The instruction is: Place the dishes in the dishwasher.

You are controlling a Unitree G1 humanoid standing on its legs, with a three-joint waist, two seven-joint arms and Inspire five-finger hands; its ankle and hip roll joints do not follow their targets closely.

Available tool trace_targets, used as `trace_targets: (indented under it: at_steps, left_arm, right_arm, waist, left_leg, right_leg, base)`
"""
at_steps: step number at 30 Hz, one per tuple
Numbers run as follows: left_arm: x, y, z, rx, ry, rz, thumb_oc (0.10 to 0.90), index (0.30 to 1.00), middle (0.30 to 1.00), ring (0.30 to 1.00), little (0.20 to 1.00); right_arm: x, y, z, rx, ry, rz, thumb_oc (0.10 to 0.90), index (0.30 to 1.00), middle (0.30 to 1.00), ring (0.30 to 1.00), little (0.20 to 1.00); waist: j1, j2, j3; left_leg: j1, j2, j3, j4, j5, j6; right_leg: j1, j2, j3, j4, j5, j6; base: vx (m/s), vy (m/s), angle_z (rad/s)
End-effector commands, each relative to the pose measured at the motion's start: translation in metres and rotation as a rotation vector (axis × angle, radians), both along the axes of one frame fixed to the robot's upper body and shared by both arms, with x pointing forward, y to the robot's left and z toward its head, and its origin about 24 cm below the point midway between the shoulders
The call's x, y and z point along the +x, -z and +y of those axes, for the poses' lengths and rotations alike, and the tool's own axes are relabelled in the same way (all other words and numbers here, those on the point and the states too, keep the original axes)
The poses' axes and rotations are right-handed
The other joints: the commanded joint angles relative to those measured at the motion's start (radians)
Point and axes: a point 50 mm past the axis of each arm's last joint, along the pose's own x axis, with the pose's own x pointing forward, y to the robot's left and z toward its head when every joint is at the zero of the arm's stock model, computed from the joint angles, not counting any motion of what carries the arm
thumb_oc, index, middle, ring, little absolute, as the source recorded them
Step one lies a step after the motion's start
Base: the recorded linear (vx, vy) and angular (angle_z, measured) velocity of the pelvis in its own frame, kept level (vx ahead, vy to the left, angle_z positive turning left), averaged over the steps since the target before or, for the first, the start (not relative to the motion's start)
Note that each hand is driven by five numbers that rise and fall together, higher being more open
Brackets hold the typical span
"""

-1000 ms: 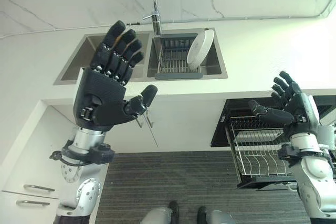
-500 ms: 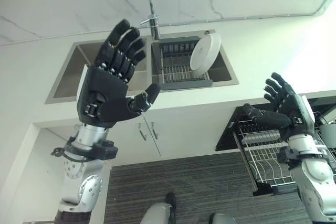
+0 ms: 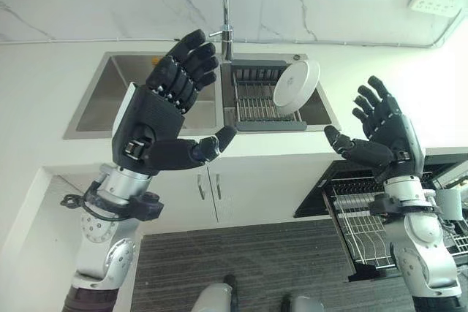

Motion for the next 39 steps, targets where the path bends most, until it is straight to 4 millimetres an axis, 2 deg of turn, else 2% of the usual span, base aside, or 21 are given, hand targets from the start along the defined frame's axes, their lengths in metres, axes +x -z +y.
trace_targets:
  at_steps: [1, 7, 11, 18, 24, 31, 39]
  left_arm:
    - [-0.010, -0.032, -0.009, -0.060, 0.050, -0.175, 0.800, 0.900, 0.900, 0.900, 0.900]
    - [-0.011, -0.023, -0.009, -0.128, 0.056, -0.144, 0.800, 0.900, 0.900, 0.900, 0.900]
    - [-0.010, -0.020, -0.012, -0.144, 0.068, -0.135, 0.800, 0.900, 0.900, 0.900, 0.900]
    - [-0.007, -0.017, -0.014, -0.137, 0.092, -0.120, 0.800, 0.900, 0.900, 0.900, 0.900]
    - [-0.002, -0.015, -0.019, -0.130, 0.115, -0.105, 0.800, 0.900, 0.900, 0.900, 0.900]
    - [0.001, -0.015, -0.019, -0.121, 0.122, -0.097, 0.800, 0.900, 0.900, 0.900, 0.900]
    - [0.006, -0.015, -0.020, -0.111, 0.121, -0.089, 0.800, 0.900, 0.900, 0.900, 0.900]
  right_arm:
    - [-0.001, -0.047, -0.006, 0.027, -0.045, -0.249, 0.800, 0.900, 0.900, 0.900, 0.900]
    - [0.008, -0.048, -0.002, -0.014, -0.085, -0.200, 0.800, 0.900, 0.900, 0.900, 0.900]
    - [0.016, -0.051, -0.001, -0.014, -0.105, -0.188, 0.800, 0.900, 0.900, 0.900, 0.900]
    - [0.031, -0.048, 0.000, 0.019, -0.136, -0.130, 0.800, 0.900, 0.900, 0.900, 0.900]
    - [0.046, -0.047, 0.004, 0.062, -0.172, -0.080, 0.800, 0.900, 0.900, 0.900, 0.900]
    - [0.060, -0.041, 0.006, 0.121, -0.173, -0.031, 0.800, 0.900, 0.900, 0.900, 0.900]
    - [0.075, -0.037, -0.001, 0.195, -0.114, 0.026, 0.800, 0.900, 0.900, 0.900, 0.900]
  waist:
    - [-0.026, 0.001, -0.062]
    - [-0.010, -0.006, -0.082]
    - [-0.004, -0.004, -0.089]
    - [0.010, 0.004, -0.094]
    - [0.022, -0.001, -0.098]
    - [0.042, -0.006, -0.100]
    - [0.059, -0.011, -0.101]
  left_leg:
    - [0.105, -0.012, -0.082, -0.024, -0.167, -0.035]
    - [0.124, 0.028, -0.020, -0.024, -0.178, -0.051]
    - [0.131, 0.046, -0.004, -0.024, -0.180, -0.064]
    - [0.147, 0.058, -0.016, -0.024, -0.176, -0.080]
    - [0.157, 0.066, -0.023, -0.024, -0.179, -0.092]
    - [0.165, 0.057, -0.043, -0.024, -0.185, -0.094]
    - [0.173, 0.049, -0.058, -0.024, -0.191, -0.091]
  right_leg:
    - [0.074, 0.055, -0.043, -0.136, 0.114, 0.003]
    - [0.087, 0.057, -0.091, -0.136, 0.079, -0.018]
    - [0.104, 0.064, -0.108, -0.136, 0.060, -0.029]
    - [0.140, 0.065, -0.132, -0.136, 0.044, -0.040]
    - [0.162, 0.052, -0.160, -0.136, 0.040, -0.037]
    - [0.179, 0.040, -0.182, -0.136, 0.039, -0.034]
    - [0.196, 0.029, -0.193, -0.136, 0.039, -0.028]
  base:
    - [0.12, -0.220, 0.08]
    - [0.09, -0.200, 0.12]
    - [0.06, -0.143, 0.01]
    - [0.06, -0.068, 0.08]
    - [0.05, -0.007, 0.15]
    - [0.03, 0.025, 0.17]
    - [0.03, 0.037, 0.13]
